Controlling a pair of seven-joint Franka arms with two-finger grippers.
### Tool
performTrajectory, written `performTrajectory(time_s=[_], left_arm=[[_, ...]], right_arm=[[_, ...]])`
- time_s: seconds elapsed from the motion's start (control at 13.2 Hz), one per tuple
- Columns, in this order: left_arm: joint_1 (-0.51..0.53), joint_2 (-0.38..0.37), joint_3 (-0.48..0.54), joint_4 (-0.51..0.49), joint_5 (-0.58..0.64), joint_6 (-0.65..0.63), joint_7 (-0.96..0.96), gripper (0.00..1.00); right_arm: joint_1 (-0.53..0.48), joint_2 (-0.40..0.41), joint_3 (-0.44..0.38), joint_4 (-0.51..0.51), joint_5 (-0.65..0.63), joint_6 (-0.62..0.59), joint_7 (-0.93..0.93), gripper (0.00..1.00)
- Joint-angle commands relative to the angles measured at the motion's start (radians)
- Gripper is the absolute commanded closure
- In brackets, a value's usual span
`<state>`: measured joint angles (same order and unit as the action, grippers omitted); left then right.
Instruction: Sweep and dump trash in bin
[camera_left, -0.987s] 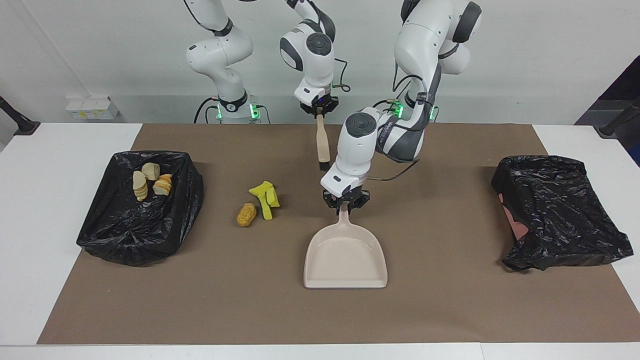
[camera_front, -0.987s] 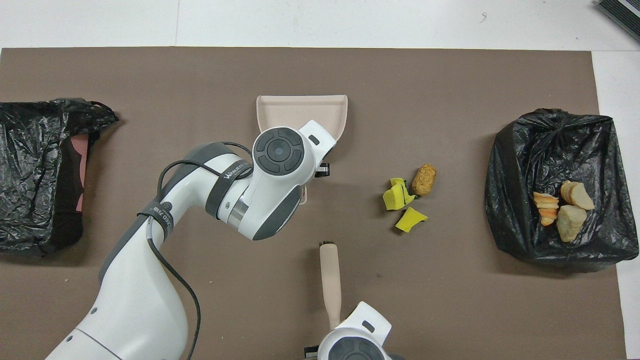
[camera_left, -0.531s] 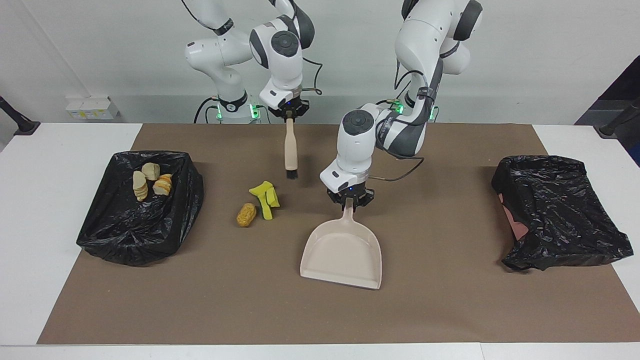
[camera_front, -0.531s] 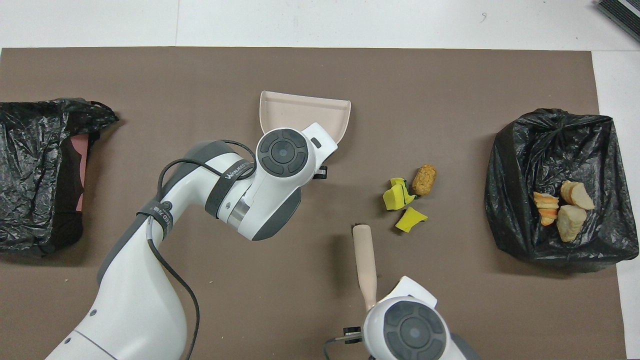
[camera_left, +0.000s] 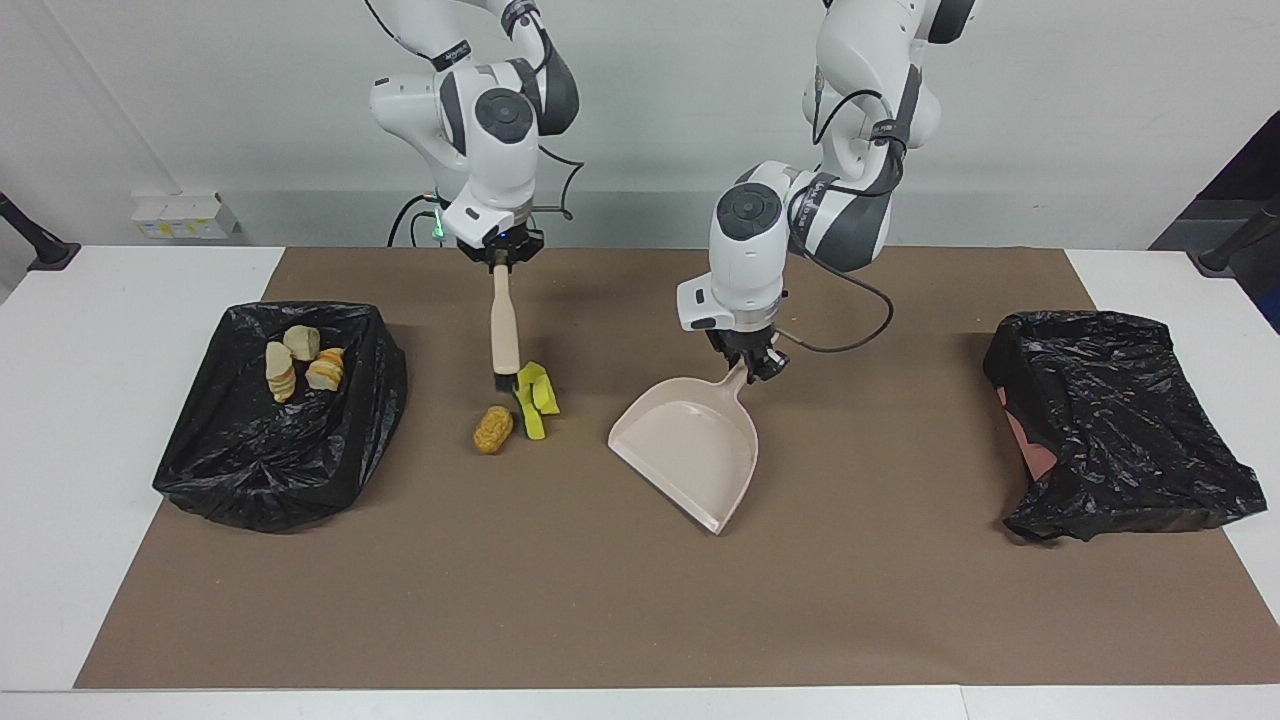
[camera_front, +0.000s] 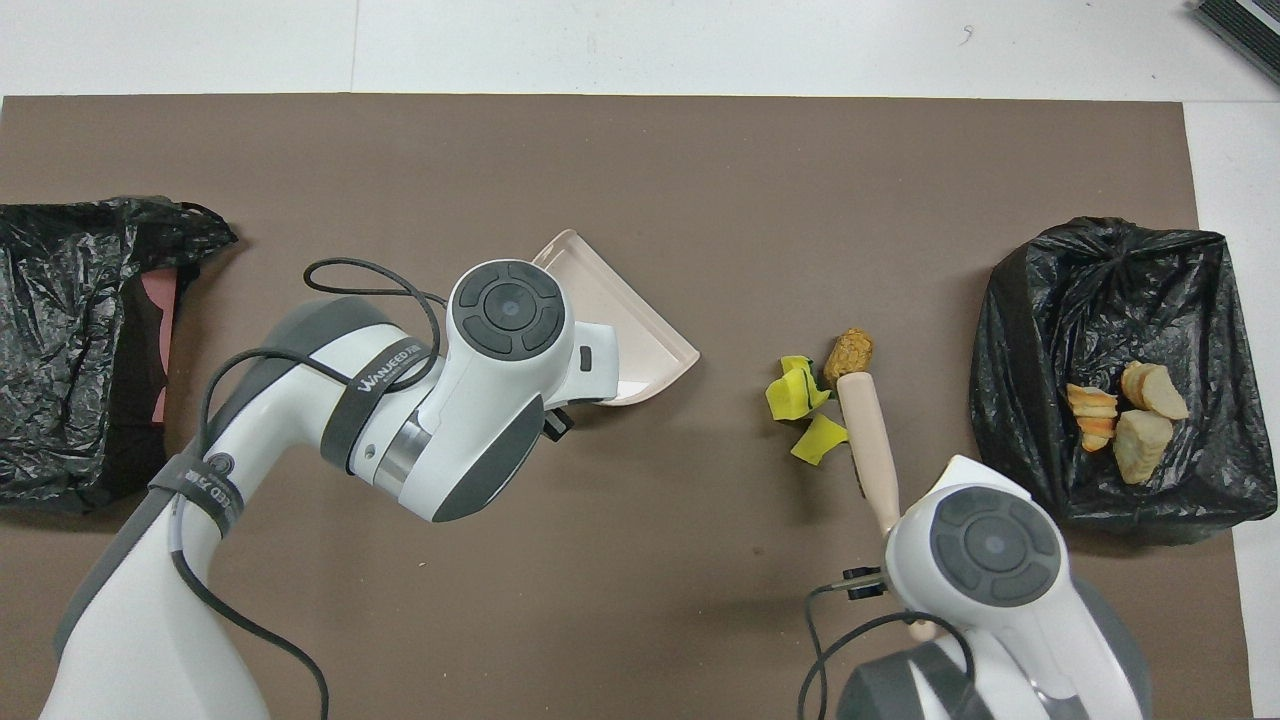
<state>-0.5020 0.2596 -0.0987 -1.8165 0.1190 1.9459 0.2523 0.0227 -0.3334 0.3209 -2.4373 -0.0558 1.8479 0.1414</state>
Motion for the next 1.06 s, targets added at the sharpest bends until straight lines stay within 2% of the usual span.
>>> performTrajectory(time_s=[0.0, 0.15, 0.38, 0.53, 0.76, 0.99], left_arm=[[0.013, -0.062, -0.004, -0.089, 0.017, 0.018, 0.189, 1.00], [0.011, -0.083, -0.004, -0.133, 0.017, 0.030, 0.246, 1.00], [-0.006, -0.135, -0.004, -0.240, 0.019, 0.133, 0.262, 1.00], [-0.010, -0.138, -0.006, -0.242, 0.028, 0.130, 0.268, 1.00], [-0.010, -0.146, -0.006, -0.257, 0.034, 0.134, 0.337, 1.00], [-0.013, -0.149, -0.006, -0.262, 0.034, 0.134, 0.355, 1.00]], right_arm=[[-0.137, 0.020, 0.013, 0.001, -0.073, 0.022, -0.144, 1.00], [-0.152, 0.034, 0.014, 0.003, -0.084, 0.057, -0.148, 1.00], [-0.159, 0.149, 0.014, 0.004, -0.200, 0.112, -0.143, 1.00], [-0.149, 0.146, 0.020, 0.004, -0.194, 0.109, -0.137, 1.00], [-0.132, 0.160, 0.023, 0.024, -0.103, 0.114, -0.140, 1.00], [-0.028, 0.212, 0.023, 0.026, 0.061, 0.151, -0.096, 1.00]])
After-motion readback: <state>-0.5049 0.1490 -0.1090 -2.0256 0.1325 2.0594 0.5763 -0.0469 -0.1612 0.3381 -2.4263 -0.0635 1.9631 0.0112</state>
